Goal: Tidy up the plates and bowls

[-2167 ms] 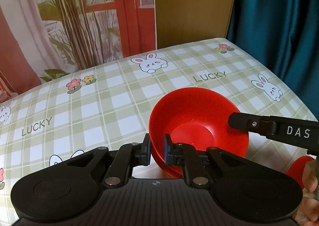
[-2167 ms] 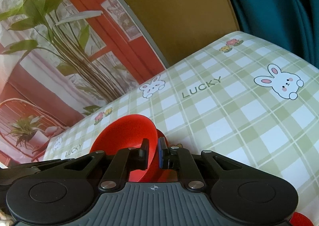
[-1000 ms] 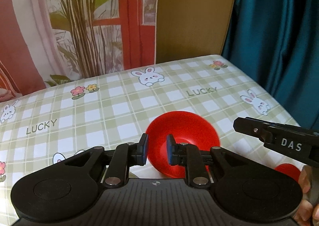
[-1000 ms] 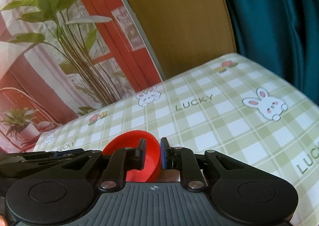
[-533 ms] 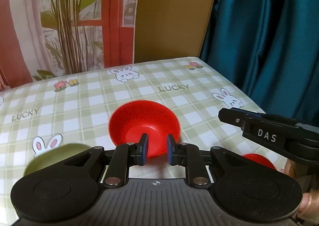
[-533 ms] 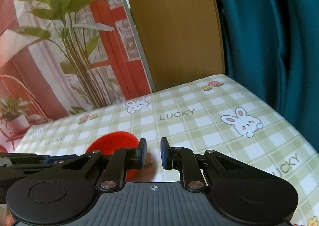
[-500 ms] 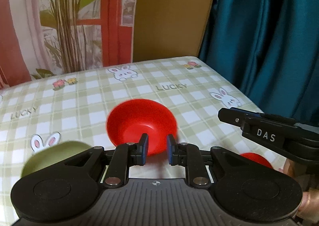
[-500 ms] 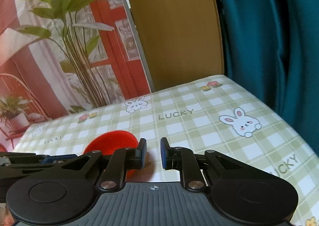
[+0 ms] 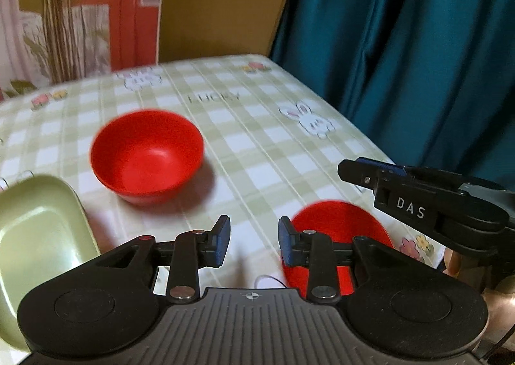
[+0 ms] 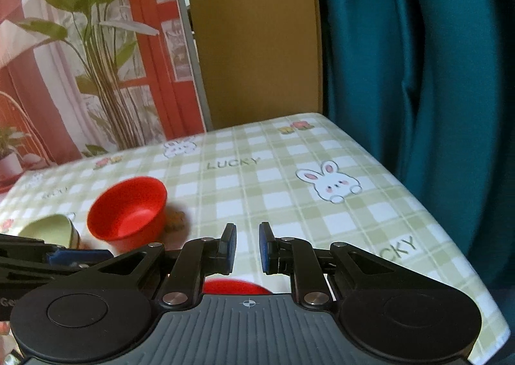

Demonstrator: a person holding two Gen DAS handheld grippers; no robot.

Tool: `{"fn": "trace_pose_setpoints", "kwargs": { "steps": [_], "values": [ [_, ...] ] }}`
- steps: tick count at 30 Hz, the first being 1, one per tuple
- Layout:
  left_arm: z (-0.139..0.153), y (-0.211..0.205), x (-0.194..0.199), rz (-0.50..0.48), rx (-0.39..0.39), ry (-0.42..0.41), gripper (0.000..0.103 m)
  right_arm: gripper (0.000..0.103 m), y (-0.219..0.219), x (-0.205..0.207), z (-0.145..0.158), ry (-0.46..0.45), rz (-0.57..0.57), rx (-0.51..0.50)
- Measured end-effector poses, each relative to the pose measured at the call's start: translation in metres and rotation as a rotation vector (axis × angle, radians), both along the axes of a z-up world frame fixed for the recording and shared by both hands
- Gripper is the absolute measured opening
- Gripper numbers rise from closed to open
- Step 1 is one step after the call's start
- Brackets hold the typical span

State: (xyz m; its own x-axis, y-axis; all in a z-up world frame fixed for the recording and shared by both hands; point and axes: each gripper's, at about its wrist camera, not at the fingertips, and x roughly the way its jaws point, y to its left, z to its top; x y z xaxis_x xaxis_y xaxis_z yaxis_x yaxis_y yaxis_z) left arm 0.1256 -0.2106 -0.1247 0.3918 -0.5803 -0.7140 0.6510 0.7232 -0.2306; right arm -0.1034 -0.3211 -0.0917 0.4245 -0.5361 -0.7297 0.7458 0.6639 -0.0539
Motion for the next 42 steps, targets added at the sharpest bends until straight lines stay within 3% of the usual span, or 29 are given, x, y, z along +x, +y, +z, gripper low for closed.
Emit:
{"fn": "trace_pose_setpoints", "kwargs": {
  "steps": [19,32,38,42],
  "values": [
    [-0.028,-0.012,-0.011,-0.049,0.028,0.139,0.034,0.016,0.011,-0.032,-0.013,0.100,-0.023,0.046],
    [-0.041,-0.008,-0.008,-0.019,0.014,0.201,0.033,0.015,0.010,-0.047,-0.027,0.123,-0.059,0.116],
    [-0.040,-0.007,-0.010,-0.028,0.000,0.201,0.016,0.009,0.011,-0.046,-0.029,0.115,-0.050,0.138],
    [-0.040,-0.006,-0.011,-0.030,0.004,0.186,0.011,0.008,0.012,-0.044,-0.030,0.104,-0.044,0.148]
  ]
}}
